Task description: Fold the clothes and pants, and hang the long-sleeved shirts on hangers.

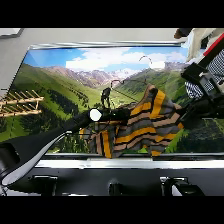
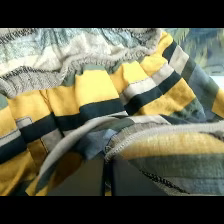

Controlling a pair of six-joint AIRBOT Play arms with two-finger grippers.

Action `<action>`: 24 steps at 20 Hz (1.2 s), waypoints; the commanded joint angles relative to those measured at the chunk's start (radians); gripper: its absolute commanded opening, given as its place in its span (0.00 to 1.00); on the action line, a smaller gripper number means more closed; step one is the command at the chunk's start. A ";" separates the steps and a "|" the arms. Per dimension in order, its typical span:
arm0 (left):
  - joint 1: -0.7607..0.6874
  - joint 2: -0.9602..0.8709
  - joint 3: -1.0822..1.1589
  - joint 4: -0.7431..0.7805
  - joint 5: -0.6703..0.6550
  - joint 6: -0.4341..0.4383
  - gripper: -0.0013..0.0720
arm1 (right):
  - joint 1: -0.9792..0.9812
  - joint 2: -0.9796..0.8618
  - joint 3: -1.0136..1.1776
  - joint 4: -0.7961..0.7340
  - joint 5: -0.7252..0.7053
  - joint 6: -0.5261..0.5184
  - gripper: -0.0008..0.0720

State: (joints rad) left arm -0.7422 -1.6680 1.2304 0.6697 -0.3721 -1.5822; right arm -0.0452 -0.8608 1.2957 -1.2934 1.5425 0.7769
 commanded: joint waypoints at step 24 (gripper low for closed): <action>0.317 0.040 0.111 -0.014 -0.160 0.027 0.04 | 0.001 0.066 0.000 0.051 0.076 0.024 0.04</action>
State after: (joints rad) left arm -0.4511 -1.6291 1.3289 0.6540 -0.5198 -1.5555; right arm -0.0452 -0.7952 1.2957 -1.2415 1.6157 0.8032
